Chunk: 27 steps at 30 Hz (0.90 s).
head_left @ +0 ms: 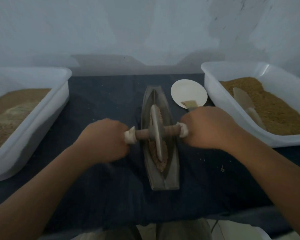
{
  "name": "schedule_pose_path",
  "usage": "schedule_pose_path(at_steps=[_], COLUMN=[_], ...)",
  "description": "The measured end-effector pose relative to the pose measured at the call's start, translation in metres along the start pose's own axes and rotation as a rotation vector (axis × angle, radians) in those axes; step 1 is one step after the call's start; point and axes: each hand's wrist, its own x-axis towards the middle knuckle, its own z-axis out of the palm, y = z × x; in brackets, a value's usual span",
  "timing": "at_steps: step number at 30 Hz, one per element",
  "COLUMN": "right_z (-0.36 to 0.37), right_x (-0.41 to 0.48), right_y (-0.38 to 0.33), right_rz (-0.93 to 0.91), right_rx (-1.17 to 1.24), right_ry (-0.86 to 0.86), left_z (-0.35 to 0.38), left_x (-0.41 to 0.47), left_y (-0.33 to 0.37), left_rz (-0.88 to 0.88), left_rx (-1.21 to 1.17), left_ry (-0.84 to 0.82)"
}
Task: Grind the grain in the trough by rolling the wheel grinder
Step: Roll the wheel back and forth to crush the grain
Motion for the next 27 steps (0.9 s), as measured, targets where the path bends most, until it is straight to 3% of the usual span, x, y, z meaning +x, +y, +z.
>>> schedule_pose_path(at_steps=[5,9,12,17,23,27], right_z=[0.008,0.000,-0.001,0.002,0.021,0.009], right_x=[0.055,0.072,0.034,-0.026,0.045,0.060], right_y=[0.002,-0.001,-0.004,-0.016,0.002,0.002], right_rz=[0.124,0.191,0.105,-0.005,0.155,0.161], right_rx=[-0.086,-0.092,-0.031,-0.060,-0.073,-0.044], right_ry=[0.161,0.194,0.081,0.253,0.273,0.209], left_z=[-0.002,-0.012,-0.006,0.002,-0.007,-0.019], left_x=[0.065,0.091,0.052,-0.010,0.067,0.079], left_y=[0.004,0.007,0.005,0.006,0.011,0.017], left_rz=[-0.158,-0.171,-0.104,0.105,-0.100,-0.130], left_rx=[0.049,0.040,0.057,0.170,0.175,0.150], left_ry=[0.103,0.084,0.046,0.308,0.219,0.165])
